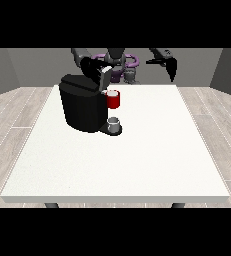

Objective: Insert the coffee pod into the coffee machine and close the lid

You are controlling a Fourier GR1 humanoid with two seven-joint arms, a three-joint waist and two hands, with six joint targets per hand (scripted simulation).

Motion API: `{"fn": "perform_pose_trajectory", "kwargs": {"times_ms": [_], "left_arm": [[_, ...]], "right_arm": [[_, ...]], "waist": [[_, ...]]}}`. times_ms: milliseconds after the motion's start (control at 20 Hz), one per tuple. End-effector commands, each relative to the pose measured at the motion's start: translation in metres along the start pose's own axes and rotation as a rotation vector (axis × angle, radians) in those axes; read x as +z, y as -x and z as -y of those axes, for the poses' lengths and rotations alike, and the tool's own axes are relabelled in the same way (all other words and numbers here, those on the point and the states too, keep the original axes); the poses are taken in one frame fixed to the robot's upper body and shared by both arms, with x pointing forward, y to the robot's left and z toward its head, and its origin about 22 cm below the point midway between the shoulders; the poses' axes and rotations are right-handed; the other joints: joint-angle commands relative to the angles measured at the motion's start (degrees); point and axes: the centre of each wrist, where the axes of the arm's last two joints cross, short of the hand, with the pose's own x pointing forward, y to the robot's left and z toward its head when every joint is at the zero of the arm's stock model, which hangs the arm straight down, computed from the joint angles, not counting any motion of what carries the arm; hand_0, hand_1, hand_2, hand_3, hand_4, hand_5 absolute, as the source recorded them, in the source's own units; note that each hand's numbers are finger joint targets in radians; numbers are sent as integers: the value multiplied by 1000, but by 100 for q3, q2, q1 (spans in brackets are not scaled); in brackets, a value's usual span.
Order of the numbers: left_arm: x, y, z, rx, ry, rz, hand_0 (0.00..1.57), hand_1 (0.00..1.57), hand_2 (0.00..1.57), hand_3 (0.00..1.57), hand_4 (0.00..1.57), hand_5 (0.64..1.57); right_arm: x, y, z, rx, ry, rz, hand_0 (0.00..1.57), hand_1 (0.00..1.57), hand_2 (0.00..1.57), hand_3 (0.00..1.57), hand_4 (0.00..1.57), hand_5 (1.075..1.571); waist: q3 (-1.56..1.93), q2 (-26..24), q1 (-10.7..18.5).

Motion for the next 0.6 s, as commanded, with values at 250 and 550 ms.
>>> {"fn": "perform_pose_trajectory", "kwargs": {"times_ms": [250, 550], "left_arm": [[-4, -1, -13, -18, -26, -13, 0, 0, 0, 0, 169, 1571], [-6, -5, 0, 10, -32, -22, 0, 0, 0, 0, 167, 1571]], "right_arm": [[-17, -24, -34, 102, -61, 57, 0, 0, 0, 0, 125, 1571], [-19, -19, -21, 87, -54, 59, 0, 0, 0, 0, 116, 1571]], "waist": [[2, -14, 21], [3, -74, 32]]}}
